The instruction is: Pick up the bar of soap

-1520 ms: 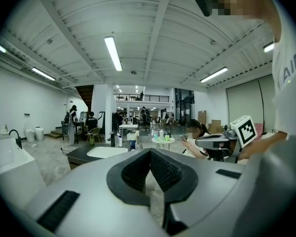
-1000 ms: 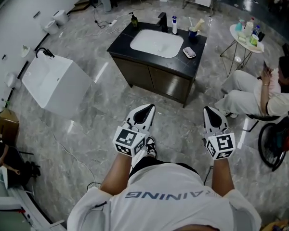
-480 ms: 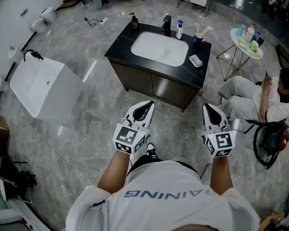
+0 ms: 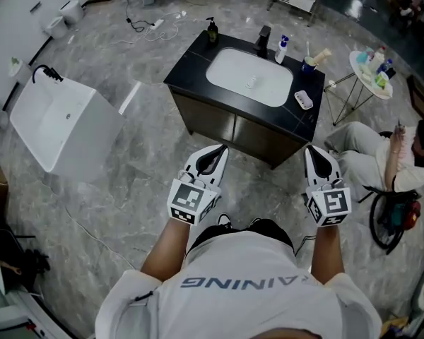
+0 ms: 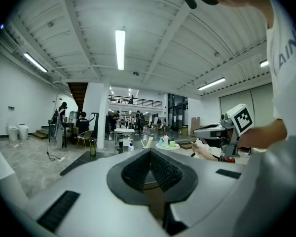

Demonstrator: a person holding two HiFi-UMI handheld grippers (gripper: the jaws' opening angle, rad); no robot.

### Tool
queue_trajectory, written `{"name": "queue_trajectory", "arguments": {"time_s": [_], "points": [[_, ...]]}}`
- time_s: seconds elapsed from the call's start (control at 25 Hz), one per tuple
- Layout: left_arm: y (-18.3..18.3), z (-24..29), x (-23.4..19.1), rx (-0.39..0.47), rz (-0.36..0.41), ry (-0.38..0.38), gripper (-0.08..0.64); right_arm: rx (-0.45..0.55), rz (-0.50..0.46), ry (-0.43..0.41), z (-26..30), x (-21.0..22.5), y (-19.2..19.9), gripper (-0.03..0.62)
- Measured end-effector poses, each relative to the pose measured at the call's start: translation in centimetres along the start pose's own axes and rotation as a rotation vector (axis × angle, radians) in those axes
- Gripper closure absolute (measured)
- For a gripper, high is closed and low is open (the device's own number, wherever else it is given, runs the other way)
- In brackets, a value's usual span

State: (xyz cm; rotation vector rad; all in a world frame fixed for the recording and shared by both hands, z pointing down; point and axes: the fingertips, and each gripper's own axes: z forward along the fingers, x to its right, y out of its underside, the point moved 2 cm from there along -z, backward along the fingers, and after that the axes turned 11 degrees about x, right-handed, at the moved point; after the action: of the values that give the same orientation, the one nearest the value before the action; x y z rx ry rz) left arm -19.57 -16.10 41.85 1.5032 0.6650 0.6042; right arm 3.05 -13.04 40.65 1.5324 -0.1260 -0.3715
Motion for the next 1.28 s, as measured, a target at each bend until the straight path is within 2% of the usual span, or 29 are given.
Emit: {"name": "queue_trajectory", "arguments": {"time_s": [0.16,0.36,0.72,0.96,1.12,1.28], "points": [[0.3,1.4,-0.9,0.001,-0.02,0.014,0.558,-0.005,0.007,0.005,1.7,0.7,0.1,0.575],[0.7,4.4,-2.2,-0.013,-0.009,0.02,0.558,0.01,0.031,0.026,4.0,3.3,0.9,0.575],[0.1,13.0,-2.8,-0.037,0.049,0.055,0.558,0.05,0.084,0.084,7.7,10.9,2.5,0.575],[0.3,20.3,-1.5,-0.064,0.046,0.095,0.558,0.04,0.126,0.13,8.6,17.4,4.5,0.575],[0.8,25.2,0.4,-0.099,0.114,0.149,0.558,0.037,0.156,0.161,8.6,21.4,5.8,0.575],[1.3,28.8,2.1,-0.108,0.114,0.192,0.558,0.027,0.195,0.188,8.6,24.5,7.4,0.575]]}}
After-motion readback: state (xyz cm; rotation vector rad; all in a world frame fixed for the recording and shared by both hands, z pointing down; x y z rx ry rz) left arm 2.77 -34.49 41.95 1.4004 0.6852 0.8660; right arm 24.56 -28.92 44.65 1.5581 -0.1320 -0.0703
